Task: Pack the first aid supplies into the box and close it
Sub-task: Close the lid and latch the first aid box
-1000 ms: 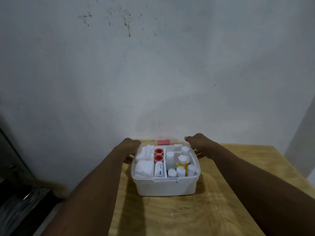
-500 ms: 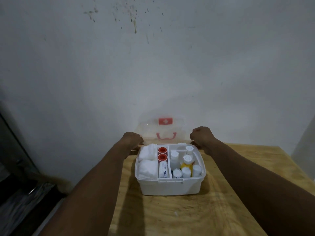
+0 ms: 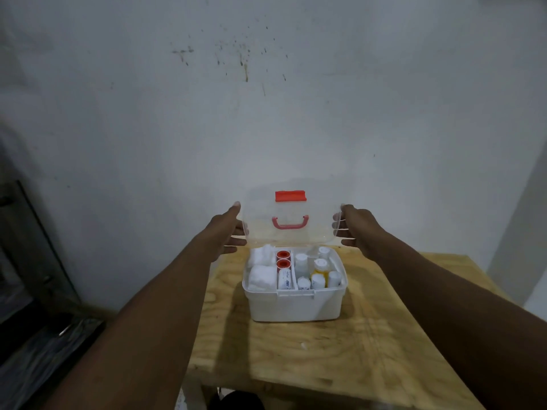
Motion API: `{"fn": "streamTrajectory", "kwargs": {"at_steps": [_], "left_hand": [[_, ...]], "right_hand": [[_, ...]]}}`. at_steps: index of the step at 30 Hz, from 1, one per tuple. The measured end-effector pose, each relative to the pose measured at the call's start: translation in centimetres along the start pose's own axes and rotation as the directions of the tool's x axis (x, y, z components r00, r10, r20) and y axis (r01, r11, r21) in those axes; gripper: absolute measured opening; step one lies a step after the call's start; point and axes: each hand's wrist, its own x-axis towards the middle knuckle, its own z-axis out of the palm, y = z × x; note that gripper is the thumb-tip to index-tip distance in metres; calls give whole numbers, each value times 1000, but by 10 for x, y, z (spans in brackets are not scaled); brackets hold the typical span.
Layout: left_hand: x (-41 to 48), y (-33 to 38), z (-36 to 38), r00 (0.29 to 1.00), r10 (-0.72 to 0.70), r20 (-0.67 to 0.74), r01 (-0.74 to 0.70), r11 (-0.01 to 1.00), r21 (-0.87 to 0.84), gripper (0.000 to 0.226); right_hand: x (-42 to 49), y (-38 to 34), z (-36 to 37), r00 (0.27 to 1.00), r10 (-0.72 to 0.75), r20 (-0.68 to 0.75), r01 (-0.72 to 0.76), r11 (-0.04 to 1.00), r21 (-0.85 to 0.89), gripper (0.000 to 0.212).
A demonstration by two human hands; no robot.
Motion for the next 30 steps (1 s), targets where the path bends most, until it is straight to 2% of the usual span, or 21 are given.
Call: {"fn": "streamTrajectory", "kwargs": {"at_steps": [2,7,11,13,18,22,25,27,30], "left_hand": [[-8,-4,-3,1000,10,-2,-10,999,44,67],[-26,-15,-5,999,17,40,-25,980,199,45],[-36,-21,1,998,22,62,-40,952,303,36],[-40,-23,5,996,46,73,-69,933,353,37],[-44,-27,13,997,21,81,-50,926,374,52],[-43,-34,26,998,5,59,-26,928,372,60],[-43,-46,48,993,120,-17,-104,913,395,69],[-47,-54,60,974,207,-87,-154,897,414,66],[-48,-64,67,938,299,-176,-208,889,407,59]], "right_hand": [[-8,3,-3,1000,-18,11,19,999,-46,35],[-30,20,-8,997,-51,55,62,971,-230,34],[-45,33,-4,970,-207,125,241,794,-558,31],[-48,36,-3,964,-228,135,261,729,-632,36],[-50,39,1,962,-228,148,267,696,-666,40],[-42,42,14,964,-231,131,259,701,-664,53],[-38,49,28,958,-260,121,274,711,-648,59],[-39,60,37,950,-286,129,297,684,-667,58],[-42,76,44,917,-394,57,318,639,-700,54]]}}
